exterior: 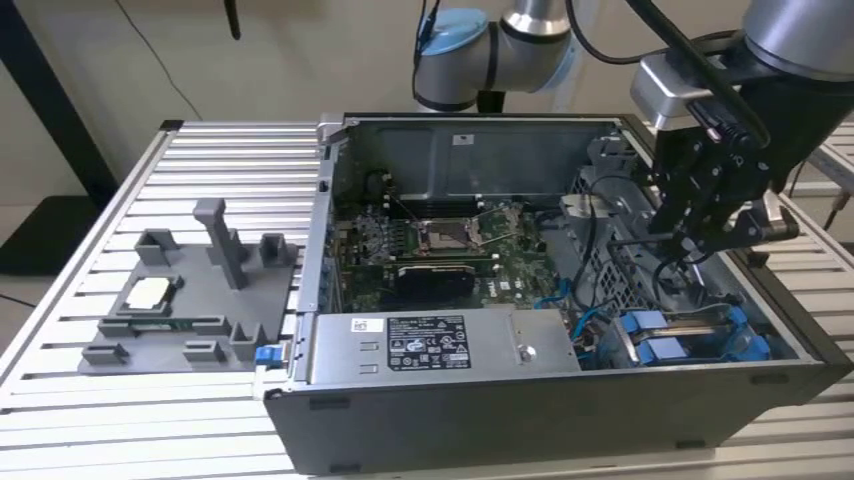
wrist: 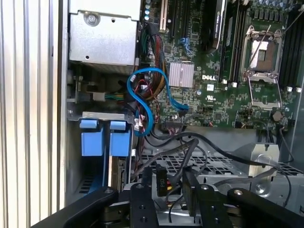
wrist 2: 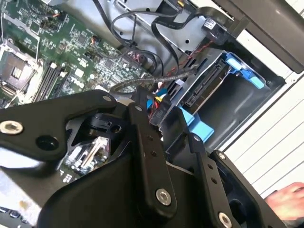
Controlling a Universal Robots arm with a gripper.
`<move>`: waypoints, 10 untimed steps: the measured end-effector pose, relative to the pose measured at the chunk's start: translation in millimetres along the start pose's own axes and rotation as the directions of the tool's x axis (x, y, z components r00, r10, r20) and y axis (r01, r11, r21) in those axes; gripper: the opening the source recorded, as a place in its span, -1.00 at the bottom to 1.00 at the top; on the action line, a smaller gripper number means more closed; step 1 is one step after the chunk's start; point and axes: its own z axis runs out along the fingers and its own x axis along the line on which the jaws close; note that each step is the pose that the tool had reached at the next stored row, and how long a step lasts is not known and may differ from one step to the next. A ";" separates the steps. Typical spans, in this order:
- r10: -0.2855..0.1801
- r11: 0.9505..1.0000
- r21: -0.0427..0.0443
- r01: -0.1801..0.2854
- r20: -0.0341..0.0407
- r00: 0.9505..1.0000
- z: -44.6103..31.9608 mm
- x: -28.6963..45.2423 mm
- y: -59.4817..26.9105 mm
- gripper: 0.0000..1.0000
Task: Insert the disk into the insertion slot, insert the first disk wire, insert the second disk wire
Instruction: 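Insert the first disk wire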
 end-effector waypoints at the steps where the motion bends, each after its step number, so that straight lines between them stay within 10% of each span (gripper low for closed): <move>1: 0.000 1.000 0.000 0.000 0.000 1.000 0.0 0.0 0.0 -0.23; 4: 0.000 1.000 0.000 0.000 0.000 1.000 -0.1 0.1 -0.2 -0.60; 10: 0.000 1.000 0.000 0.000 0.000 1.000 0.0 0.1 -0.6 -0.61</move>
